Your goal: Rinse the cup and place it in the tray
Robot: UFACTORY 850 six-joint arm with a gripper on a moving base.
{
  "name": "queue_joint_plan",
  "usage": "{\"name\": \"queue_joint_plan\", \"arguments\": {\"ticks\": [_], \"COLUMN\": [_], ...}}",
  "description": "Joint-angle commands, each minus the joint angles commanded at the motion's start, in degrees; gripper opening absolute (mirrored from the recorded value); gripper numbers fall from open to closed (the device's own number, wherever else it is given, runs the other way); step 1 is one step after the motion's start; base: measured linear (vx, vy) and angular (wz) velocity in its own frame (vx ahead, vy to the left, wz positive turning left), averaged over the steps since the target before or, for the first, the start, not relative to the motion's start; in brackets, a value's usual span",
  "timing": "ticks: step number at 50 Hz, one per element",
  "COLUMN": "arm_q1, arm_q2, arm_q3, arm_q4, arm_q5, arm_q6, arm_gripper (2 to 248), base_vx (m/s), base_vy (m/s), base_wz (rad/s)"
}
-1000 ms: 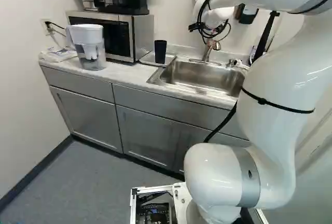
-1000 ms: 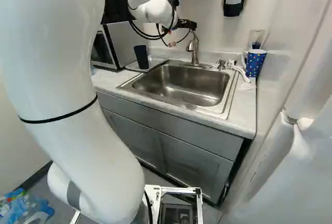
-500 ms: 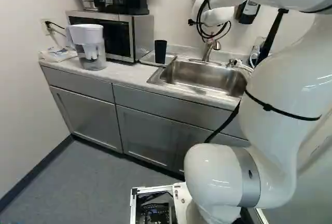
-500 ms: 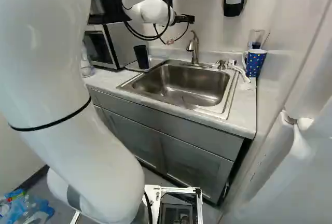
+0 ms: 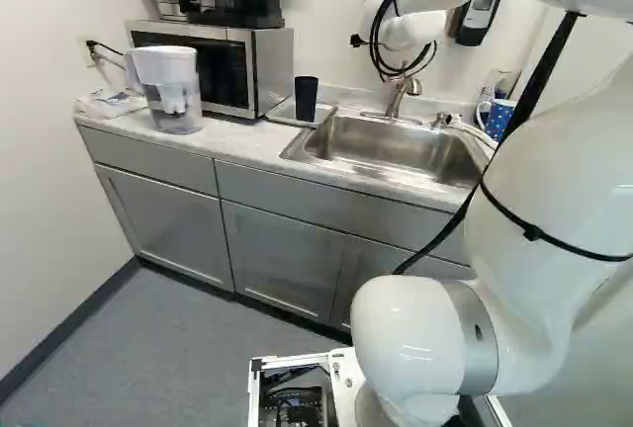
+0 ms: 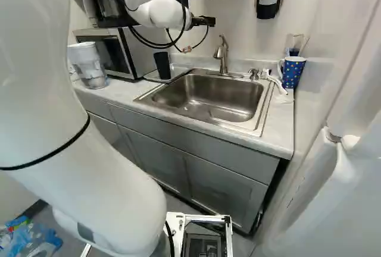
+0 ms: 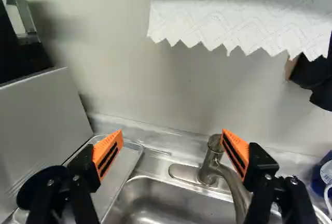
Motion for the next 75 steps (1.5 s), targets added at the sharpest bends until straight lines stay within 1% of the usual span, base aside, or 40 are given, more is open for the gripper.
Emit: {"name": "queue_joint_plan", "arguments": {"ticks": [5,12,35,50,75], "arm_q1": [0.56,1.33,3.20,3.49,3.40], "arm_q2": [0.46,1.06,1.87,1.92,2.52], "arm_q3": [0.44,1.03,1.81,1.86,2.44], "arm_q4": [0.00,0.00,0.00,0.00,0.00], "arm_q5": [-0.85,-3.12,-13.44,-20.71,-34.54], "arm_q6": [0.00,0.00,0.00,0.00,0.00], "arm_gripper": [247,247,247,247,247], "base_vx": [0.000,0.000,0.000,0.000,0.000], "base_vy": [0.000,0.000,0.000,0.000,0.000], "base_wz": [0.000,0.000,0.000,0.000,0.000]}}
